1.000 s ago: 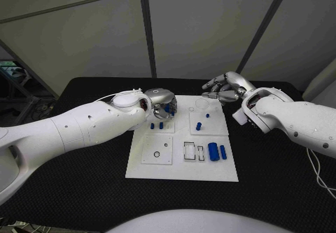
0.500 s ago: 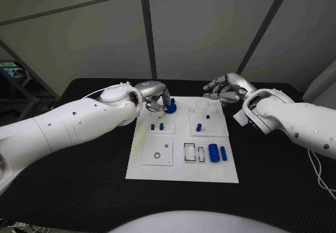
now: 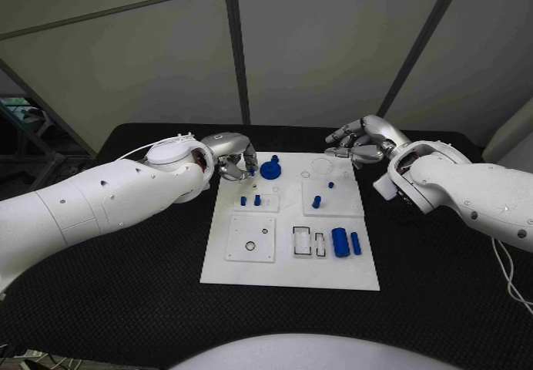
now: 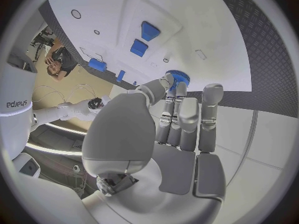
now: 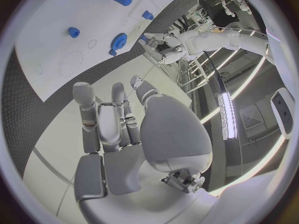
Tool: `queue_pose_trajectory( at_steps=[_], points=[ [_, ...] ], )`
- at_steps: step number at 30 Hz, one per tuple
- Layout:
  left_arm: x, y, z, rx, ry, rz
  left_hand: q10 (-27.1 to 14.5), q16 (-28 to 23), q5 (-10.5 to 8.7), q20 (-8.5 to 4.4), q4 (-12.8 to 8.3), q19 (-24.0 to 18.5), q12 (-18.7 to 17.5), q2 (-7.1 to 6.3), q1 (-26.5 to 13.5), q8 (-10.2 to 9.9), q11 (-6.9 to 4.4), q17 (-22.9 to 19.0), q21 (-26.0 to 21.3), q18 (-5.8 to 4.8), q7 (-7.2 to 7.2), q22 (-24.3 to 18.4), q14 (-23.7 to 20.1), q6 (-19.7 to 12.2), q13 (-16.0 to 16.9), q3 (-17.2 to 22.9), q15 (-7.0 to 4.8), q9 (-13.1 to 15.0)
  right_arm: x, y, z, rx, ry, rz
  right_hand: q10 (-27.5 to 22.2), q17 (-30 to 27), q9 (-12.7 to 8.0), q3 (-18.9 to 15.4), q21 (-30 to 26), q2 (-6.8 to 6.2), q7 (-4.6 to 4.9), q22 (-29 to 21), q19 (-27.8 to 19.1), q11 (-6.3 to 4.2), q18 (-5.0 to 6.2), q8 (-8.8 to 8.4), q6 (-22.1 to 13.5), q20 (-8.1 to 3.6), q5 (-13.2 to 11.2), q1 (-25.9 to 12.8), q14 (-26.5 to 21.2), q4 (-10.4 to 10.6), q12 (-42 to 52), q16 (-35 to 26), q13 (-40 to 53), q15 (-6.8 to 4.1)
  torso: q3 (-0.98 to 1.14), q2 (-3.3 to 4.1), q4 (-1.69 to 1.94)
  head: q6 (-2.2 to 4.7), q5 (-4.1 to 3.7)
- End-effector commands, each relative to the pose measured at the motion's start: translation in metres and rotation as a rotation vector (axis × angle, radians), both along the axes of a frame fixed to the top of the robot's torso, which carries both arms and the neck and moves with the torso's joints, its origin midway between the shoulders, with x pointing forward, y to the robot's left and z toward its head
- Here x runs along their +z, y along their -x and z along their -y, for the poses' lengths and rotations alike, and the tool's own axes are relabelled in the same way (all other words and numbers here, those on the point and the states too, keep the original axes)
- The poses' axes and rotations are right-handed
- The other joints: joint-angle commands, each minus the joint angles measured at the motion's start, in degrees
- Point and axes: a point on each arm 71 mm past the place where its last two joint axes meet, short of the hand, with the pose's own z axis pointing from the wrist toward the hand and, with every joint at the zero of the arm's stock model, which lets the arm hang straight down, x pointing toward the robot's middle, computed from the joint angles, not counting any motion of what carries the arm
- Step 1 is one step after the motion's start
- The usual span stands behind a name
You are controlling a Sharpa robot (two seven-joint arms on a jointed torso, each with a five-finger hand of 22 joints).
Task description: Assemble the parts on the task board
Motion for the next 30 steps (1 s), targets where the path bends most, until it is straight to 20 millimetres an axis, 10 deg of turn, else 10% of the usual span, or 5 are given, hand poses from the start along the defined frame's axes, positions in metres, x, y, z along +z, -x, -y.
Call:
queue_pose_trajectory(
  at_steps=[1, 30],
  points=[
    [-0.0018, 0.0008, -0.001, 0.006, -0.003, -0.021, 0.39, 0.15, -0.08, 0.14, -0.06, 0.35, -0.35, 0.04, -0.73, -0.2, -0.04, -0.09, 0.37, 0.44, 0.12, 0.05, 0.3, 0.46, -0.09, -0.44, -0.01, 0.02, 0.0014, 0.0002, -0.0004, 0.006, -0.001, 0.007, 0.37, -0.06, -0.07, 0.21, -0.19, -0.4, 0.03, -0.06, -0.15, -0.07, 0.35, 0.24, -0.12, -0.02, 0.28, 0.04, 0.76, 0.0, -0.35, -0.26, -0.06, -0.4, -0.01, 0.02, -0.09, 0.03, 0.19],
    [-0.0112, 0.0045, 0.0024, -0.001, -0.006, -0.085, 0.55, -0.09, -0.07, 0.14, -0.1, 0.11, -0.53, 0.06, -0.7, -0.33, -0.09, -0.56, 0.08, 0.52, 0.08, -0.16, 0.12, 0.58, -0.17, -0.43, -0.04, 0.03, 0.0012, 0.0002, -0.0016, 0.008, -0.001, 0.006, 0.62, -0.16, -0.06, 0.32, -0.3, -0.49, -0.01, -0.16, -0.15, -0.11, 0.37, 0.28, -0.05, -0.04, 0.27, 0.08, 0.75, 0.0, -0.47, -0.43, -0.32, -0.43, -0.01, 0.06, -0.11, -0.35, 0.13]
  ],
)
